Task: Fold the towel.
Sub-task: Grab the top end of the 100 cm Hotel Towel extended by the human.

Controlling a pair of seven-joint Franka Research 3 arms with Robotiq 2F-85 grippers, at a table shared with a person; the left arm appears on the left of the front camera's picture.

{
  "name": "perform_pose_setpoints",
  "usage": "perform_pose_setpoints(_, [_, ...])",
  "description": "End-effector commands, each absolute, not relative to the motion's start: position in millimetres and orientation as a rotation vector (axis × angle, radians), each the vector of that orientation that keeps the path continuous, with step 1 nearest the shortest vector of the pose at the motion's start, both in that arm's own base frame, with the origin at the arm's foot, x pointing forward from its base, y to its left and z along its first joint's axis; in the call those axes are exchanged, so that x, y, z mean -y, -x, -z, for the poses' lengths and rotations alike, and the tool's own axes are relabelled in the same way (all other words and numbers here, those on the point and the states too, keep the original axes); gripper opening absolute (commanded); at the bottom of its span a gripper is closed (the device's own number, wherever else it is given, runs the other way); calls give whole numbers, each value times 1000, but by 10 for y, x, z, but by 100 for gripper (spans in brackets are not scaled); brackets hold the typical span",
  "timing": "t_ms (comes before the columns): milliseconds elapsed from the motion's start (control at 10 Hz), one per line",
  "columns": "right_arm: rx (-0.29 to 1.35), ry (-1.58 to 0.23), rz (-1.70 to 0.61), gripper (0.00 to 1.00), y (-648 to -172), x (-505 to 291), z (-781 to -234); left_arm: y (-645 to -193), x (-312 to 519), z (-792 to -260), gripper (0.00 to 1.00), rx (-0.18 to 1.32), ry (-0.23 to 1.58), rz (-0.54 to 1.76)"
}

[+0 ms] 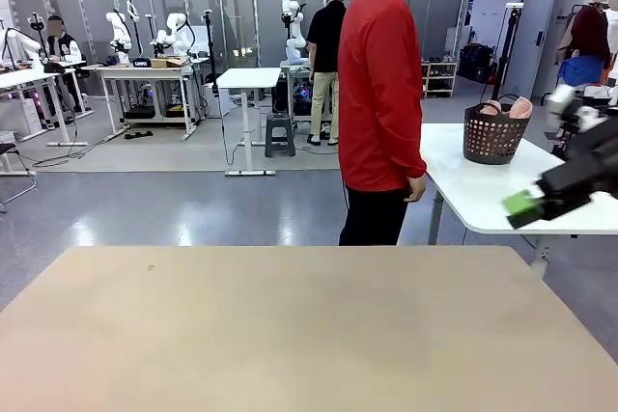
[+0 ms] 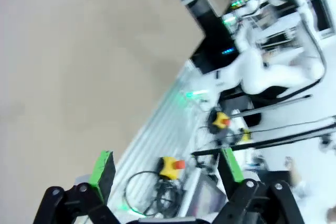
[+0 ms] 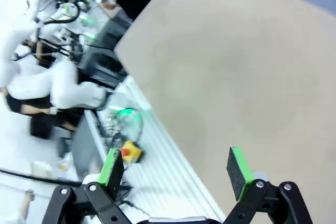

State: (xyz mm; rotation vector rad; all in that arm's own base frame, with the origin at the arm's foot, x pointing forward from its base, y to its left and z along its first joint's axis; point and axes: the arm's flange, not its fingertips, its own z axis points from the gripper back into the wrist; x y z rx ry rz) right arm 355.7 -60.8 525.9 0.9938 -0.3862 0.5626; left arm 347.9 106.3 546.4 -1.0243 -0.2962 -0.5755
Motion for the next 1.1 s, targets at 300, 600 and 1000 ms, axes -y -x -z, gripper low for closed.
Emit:
perform_pose_setpoints(300, [516, -1254, -416, 100, -3149, 1712, -4877, -3356, -2044, -4974, 100, 399, 1398, 359])
perform_pose_setpoints(600, [530, -1254, -407, 100, -3131, 1712, -4908, -3346, -2080, -4949, 100, 408, 1392, 327])
perform_pose_setpoints(1000, [520, -1259, -386, 100, -3043, 1800, -4834, -3264, -2114, -4814, 100, 412, 1407, 310])
